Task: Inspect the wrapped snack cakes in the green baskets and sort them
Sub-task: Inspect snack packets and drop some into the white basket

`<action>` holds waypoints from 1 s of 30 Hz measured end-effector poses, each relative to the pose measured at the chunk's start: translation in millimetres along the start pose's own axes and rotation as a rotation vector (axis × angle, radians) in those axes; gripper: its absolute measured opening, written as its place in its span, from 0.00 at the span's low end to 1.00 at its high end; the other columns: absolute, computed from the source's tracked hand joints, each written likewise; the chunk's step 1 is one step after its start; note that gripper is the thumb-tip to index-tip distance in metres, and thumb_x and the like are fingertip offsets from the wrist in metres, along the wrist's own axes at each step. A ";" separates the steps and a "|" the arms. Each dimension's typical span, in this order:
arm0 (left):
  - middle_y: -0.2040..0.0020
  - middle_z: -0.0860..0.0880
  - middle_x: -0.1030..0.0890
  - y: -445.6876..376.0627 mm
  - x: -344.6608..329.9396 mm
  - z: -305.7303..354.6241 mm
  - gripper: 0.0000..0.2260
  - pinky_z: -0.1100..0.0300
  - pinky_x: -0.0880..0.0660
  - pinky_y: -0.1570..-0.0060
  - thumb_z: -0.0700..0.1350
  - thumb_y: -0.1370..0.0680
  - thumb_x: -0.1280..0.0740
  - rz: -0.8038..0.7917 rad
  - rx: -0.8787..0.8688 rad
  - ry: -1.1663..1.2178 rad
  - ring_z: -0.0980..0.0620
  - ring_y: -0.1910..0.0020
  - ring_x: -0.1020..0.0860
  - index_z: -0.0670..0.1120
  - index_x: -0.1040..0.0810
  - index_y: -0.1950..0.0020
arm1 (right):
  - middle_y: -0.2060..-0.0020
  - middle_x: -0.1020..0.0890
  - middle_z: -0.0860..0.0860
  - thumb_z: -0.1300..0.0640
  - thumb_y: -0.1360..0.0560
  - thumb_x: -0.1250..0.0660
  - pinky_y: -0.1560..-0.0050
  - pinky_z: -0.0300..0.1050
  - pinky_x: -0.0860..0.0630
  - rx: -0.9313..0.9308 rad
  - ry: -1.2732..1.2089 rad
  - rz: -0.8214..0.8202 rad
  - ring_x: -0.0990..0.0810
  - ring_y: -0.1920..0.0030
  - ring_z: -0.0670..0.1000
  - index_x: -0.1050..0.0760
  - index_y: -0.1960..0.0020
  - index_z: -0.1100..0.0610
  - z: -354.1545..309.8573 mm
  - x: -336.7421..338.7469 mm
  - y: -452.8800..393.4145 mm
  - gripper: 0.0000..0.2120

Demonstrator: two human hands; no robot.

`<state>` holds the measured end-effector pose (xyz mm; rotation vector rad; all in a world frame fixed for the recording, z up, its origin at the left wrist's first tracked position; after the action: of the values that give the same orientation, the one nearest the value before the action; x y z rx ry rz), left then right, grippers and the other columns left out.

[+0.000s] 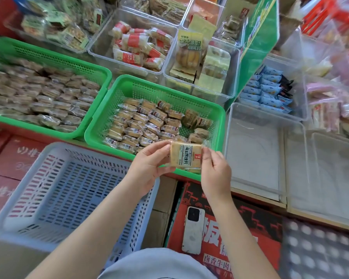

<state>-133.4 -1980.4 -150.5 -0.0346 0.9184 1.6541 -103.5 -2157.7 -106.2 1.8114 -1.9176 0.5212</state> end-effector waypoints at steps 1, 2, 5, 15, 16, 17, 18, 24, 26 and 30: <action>0.52 0.45 0.14 5.4 2.2 0.7 0.07 0.60 0.19 0.66 0.42 0.21 0.32 0.010 -0.017 -0.044 0.51 0.57 0.16 0.45 0.17 0.44 | 0.60 0.23 0.48 0.41 0.19 0.48 0.62 0.40 0.29 0.060 0.038 0.053 0.23 0.60 0.48 0.18 0.46 0.58 -5.8 6.7 5.1 0.26; 0.51 0.45 0.14 11.4 3.1 1.4 0.08 0.59 0.19 0.65 0.42 0.20 0.32 0.013 -0.032 -0.084 0.51 0.56 0.16 0.45 0.17 0.42 | 0.61 0.22 0.48 0.43 0.19 0.48 0.64 0.38 0.30 0.108 0.059 0.091 0.23 0.61 0.48 0.18 0.47 0.59 -11.3 12.3 11.0 0.25; 0.53 0.45 0.14 28.2 7.2 6.0 0.07 0.58 0.18 0.62 0.42 0.21 0.30 0.042 -0.091 -0.166 0.51 0.55 0.15 0.45 0.16 0.44 | 0.62 0.20 0.47 0.46 0.18 0.45 0.69 0.35 0.29 0.183 0.068 0.149 0.22 0.64 0.46 0.18 0.48 0.59 -23.6 24.8 27.3 0.22; 0.56 0.44 0.13 67.4 7.5 10.6 0.03 0.61 0.23 0.69 0.39 0.20 0.31 -0.044 -0.106 -0.403 0.50 0.57 0.15 0.39 0.21 0.52 | 0.61 0.17 0.49 0.54 0.16 0.40 0.68 0.35 0.27 -0.055 -0.196 0.094 0.21 0.63 0.44 0.20 0.53 0.54 -14.4 46.4 57.7 0.12; 0.57 0.45 0.14 71.0 5.6 11.3 0.03 0.61 0.24 0.70 0.39 0.20 0.31 -0.068 -0.121 -0.453 0.51 0.57 0.15 0.40 0.22 0.52 | 0.61 0.17 0.49 0.55 0.16 0.40 0.69 0.34 0.29 -0.069 -0.209 0.079 0.23 0.65 0.43 0.21 0.53 0.54 -14.5 46.6 60.4 0.12; 0.59 0.47 0.14 74.4 4.1 12.2 0.03 0.61 0.26 0.70 0.39 0.19 0.32 -0.084 -0.142 -0.507 0.51 0.59 0.16 0.40 0.22 0.52 | 0.62 0.18 0.48 0.55 0.16 0.41 0.68 0.35 0.28 -0.064 -0.196 0.069 0.23 0.65 0.42 0.22 0.54 0.54 -16.9 47.3 63.6 0.12; 0.60 0.48 0.15 77.9 2.7 13.3 0.04 0.61 0.27 0.71 0.39 0.18 0.33 -0.094 -0.159 -0.554 0.52 0.61 0.18 0.41 0.23 0.52 | 0.62 0.19 0.48 0.56 0.16 0.41 0.67 0.36 0.27 -0.047 -0.167 0.064 0.23 0.65 0.42 0.22 0.55 0.55 -20.0 48.4 66.6 0.12; 0.63 0.44 0.24 93.1 -8.8 13.6 0.05 0.65 0.32 0.73 0.39 0.17 0.37 -0.193 -0.117 -0.305 0.51 0.68 0.28 0.42 0.25 0.52 | 0.62 0.16 0.53 0.55 0.16 0.42 0.73 0.39 0.26 -0.195 -0.342 0.037 0.18 0.66 0.48 0.24 0.54 0.58 -21.7 47.7 83.7 0.12; 0.64 0.46 0.23 98.0 -14.5 15.7 0.01 0.64 0.30 0.73 0.38 0.18 0.34 -0.202 -0.130 -0.245 0.52 0.68 0.27 0.41 0.24 0.49 | 0.67 0.19 0.56 0.56 0.15 0.43 0.79 0.37 0.37 -0.332 -0.601 0.041 0.27 0.77 0.46 0.26 0.52 0.61 -15.8 39.1 90.2 0.12; 0.62 0.49 0.18 113.0 -27.8 17.3 0.11 0.64 0.29 0.72 0.43 0.25 0.26 -0.238 -0.163 -0.307 0.53 0.66 0.23 0.42 0.23 0.45 | 0.60 0.22 0.62 0.56 0.15 0.42 0.80 0.37 0.40 -0.402 -0.679 0.150 0.36 0.80 0.44 0.26 0.51 0.62 -11.4 39.1 98.2 0.12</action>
<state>-212.1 -1993.8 -64.1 -0.0009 0.5237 1.4582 -202.2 -2177.2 -71.7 1.6997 -2.3723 -0.4827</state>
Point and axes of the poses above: each hand's wrist, its own y-axis away from the middle knuckle, its own x-axis out of the back of the hand, z = x × y, the point moved 10 cm from there along -y, towards the middle knuckle
